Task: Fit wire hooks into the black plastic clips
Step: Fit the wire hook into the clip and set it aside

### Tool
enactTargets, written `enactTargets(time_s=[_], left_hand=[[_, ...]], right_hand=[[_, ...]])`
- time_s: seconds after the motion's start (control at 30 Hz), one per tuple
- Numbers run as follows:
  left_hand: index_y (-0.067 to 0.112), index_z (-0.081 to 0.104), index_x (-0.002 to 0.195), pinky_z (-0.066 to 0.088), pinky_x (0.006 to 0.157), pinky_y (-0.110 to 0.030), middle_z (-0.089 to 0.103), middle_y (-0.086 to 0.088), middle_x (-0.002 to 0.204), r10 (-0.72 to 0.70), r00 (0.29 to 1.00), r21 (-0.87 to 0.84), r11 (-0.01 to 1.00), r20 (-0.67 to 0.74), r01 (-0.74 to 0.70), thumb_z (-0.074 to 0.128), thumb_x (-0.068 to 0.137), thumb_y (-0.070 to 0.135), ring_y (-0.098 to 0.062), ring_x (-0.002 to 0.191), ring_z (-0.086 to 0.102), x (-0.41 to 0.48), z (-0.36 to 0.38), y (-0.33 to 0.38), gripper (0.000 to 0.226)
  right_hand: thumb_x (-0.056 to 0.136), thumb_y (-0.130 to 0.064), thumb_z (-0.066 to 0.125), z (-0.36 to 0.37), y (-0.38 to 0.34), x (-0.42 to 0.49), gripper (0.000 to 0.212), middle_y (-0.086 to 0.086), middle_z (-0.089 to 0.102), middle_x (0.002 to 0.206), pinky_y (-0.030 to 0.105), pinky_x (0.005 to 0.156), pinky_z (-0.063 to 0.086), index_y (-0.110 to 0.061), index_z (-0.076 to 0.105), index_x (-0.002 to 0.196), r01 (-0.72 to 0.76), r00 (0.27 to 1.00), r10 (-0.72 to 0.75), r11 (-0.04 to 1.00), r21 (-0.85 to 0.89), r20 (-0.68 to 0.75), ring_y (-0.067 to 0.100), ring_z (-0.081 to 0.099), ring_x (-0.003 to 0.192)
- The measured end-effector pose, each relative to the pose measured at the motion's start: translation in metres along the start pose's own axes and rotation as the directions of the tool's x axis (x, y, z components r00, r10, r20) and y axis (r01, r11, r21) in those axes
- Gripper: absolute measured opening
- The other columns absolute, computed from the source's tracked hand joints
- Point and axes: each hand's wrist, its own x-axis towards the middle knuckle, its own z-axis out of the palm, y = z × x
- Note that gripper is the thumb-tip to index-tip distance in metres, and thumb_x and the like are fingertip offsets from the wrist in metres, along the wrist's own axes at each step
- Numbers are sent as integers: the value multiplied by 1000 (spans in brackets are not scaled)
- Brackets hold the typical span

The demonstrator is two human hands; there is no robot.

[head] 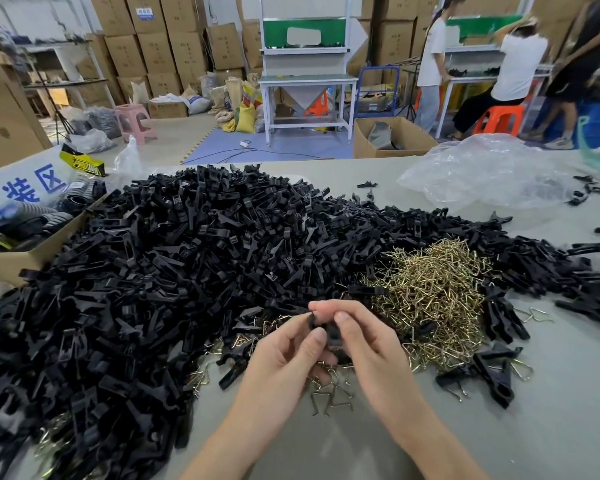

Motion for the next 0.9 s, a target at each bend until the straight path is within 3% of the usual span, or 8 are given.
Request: enactTargets(time_s=[0.07, 0.17, 0.23, 0.33, 0.43, 0.5, 0.67, 0.9], left_hand=[[25, 75, 108, 56, 67, -27, 72, -11, 92, -5, 997, -88, 996, -75, -2, 64, 95, 28, -16, 80, 66, 2, 2, -1, 17], [24, 77, 106, 57, 72, -25, 76, -9, 100, -43, 985, -237, 972, -166, 3, 62, 87, 26, -18, 89, 71, 4, 3, -1, 24], [28, 76, 108, 58, 77, -25, 76, -9, 105, -27, 985, -208, 978, -171, -9, 61, 86, 26, -20, 95, 73, 2, 5, -2, 26], [29, 75, 109, 56, 68, -21, 77, -7, 95, 14, 986, -94, 995, -166, -30, 61, 91, 22, -16, 80, 72, 1, 6, -2, 24], [22, 68, 122, 58, 72, -22, 76, -6, 96, 41, 984, -67, 996, -175, -53, 59, 91, 25, -18, 85, 73, 1, 5, 0, 32], [26, 63, 127, 57, 79, -21, 77, -1, 97, 32, 977, -63, 997, -210, -46, 60, 87, 30, -17, 92, 74, 2, 1, 0, 40], [35, 62, 124, 52, 85, -14, 77, 1, 103, 41, 975, 28, 999, -220, -36, 56, 98, 5, -12, 100, 72, 2, -4, 0, 41], [22, 71, 100, 55, 75, -18, 76, 2, 90, 89, 956, 85, 994, -281, -68, 69, 90, 9, -11, 86, 72, -2, -3, 5, 17]], right_hand=[[106, -14, 43, 3, 3, -2, 30, 0, 72, 119, 24, 91, 55, -23, 68, 118, -6, 1000, 5, 999, 42, 20, 17, 68, 113], [99, -12, 58, 9, 6, -3, 26, -6, 69, 128, 25, 94, 54, -24, 60, 122, -13, 998, 8, 997, 76, 67, 14, 64, 121], [95, -16, 67, 13, 9, -4, 25, -9, 70, 124, 27, 88, 58, -23, 63, 118, 5, 999, -6, 1000, 18, 43, 12, 66, 116], [90, -30, 65, 11, 5, -2, 22, -6, 76, 110, 22, 75, 59, -29, 71, 111, 16, 996, -16, 1000, 7, -83, 12, 73, 97], [93, -34, 59, 2, 3, 3, 24, -4, 77, 104, 19, 82, 56, -26, 72, 111, 34, 984, -36, 999, -15, -177, 12, 73, 96], [91, -34, 57, -4, 3, 5, 28, -1, 76, 99, 22, 82, 57, -24, 72, 113, 0, 979, 7, 1000, 31, -203, 13, 72, 94], [90, -31, 58, -5, 7, 5, 31, 3, 77, 107, 28, 88, 58, -30, 72, 117, -134, 990, 137, 988, 81, -37, 19, 71, 105], [91, -33, 63, -2, 2, 3, 32, -6, 75, 116, 21, 95, 53, -44, 70, 120, -142, 990, 141, 988, 59, 32, 12, 69, 112]])
